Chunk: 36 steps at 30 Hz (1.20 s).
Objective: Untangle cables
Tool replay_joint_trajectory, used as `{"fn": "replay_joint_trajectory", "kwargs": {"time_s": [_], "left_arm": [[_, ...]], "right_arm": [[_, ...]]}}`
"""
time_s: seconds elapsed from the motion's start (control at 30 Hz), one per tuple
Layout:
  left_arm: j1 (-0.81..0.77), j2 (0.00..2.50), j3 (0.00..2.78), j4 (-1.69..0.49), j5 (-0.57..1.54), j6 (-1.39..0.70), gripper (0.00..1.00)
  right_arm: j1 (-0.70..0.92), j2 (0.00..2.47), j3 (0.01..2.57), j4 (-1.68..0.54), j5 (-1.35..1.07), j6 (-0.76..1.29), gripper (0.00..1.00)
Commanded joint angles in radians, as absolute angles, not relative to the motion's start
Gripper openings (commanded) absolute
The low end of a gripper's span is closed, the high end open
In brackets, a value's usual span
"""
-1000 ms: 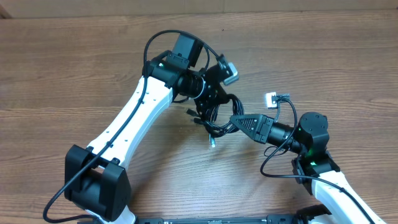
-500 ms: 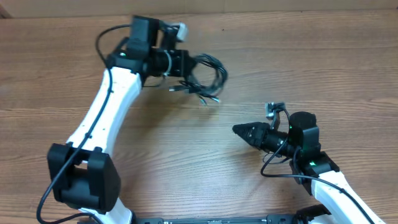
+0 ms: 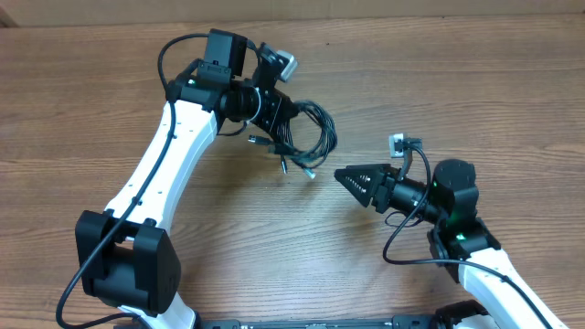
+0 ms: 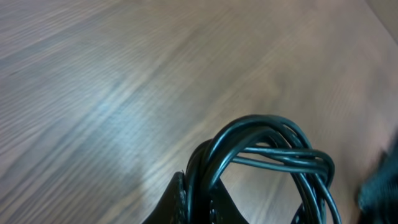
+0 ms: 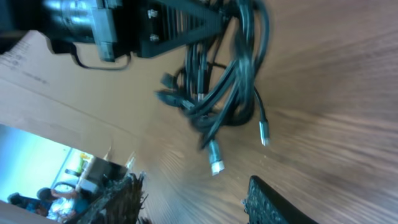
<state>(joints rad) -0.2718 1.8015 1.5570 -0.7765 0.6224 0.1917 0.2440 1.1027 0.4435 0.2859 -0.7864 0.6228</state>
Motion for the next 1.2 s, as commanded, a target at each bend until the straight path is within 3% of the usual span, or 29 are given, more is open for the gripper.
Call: {"fn": "replay_joint_trajectory", "kwargs": {"time_s": [0.0, 0.17, 0.27, 0.93, 1.17], "left_arm": [[-0.276, 1.797, 1.580, -0.815, 0.752, 0.405, 0.04], [-0.276, 1.797, 1.580, -0.862, 0.751, 0.431, 0.04], [-0.276, 1.797, 1.580, -0.874, 0.753, 0.430, 0.04], [-0.284, 1.798, 1.579, -0.927, 0.806, 0.431, 0.04], [-0.289, 1.798, 1.579, -0.926, 0.865, 0.430, 0.04]], "right_arm": [[0.246, 1.097, 0.573, 0.144, -0.736, 0.436, 0.53], [0.247, 1.097, 0.796, -0.331, -0.533, 0.220, 0.49], [0.251, 1.097, 0.864, -0.449, -0.545, 0.165, 0.44], [0.415, 1.229, 0.865, -0.293, -0.524, 0.122, 0.40], [0.426, 1.254, 0.865, -0.293, -0.554, 0.126, 0.31]]}}
